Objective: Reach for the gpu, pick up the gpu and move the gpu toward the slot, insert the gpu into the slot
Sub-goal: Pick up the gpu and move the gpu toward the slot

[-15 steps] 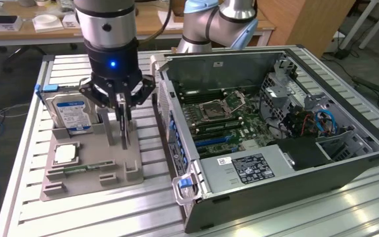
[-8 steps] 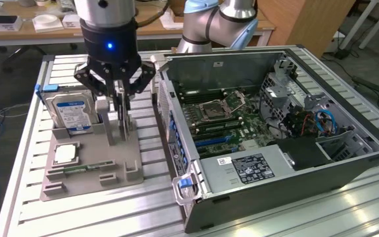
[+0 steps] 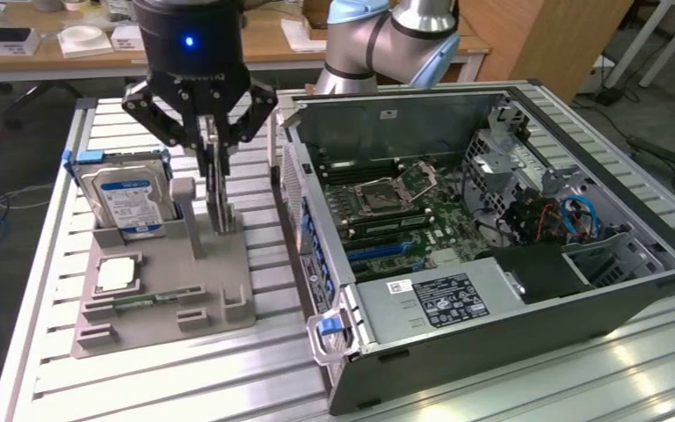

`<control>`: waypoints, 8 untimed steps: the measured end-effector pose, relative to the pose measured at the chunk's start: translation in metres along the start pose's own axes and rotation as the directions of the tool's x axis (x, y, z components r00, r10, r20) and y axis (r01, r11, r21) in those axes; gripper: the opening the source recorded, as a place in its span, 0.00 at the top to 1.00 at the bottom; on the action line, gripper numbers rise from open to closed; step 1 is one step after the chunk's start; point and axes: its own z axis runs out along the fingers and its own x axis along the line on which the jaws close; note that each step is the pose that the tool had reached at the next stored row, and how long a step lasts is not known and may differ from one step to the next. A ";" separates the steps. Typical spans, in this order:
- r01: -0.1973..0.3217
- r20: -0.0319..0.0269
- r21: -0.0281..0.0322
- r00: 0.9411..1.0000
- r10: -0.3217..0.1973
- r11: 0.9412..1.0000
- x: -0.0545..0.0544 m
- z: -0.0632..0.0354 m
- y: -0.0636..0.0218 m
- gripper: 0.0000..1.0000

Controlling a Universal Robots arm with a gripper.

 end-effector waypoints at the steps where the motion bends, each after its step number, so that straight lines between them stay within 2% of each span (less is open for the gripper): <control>1: 0.000 0.000 0.000 1.000 0.000 1.000 0.000 -0.0039 0.0001 0.74; 8: 0.000 0.000 0.002 1.000 0.000 1.000 0.000 -0.0277 0.0006 0.74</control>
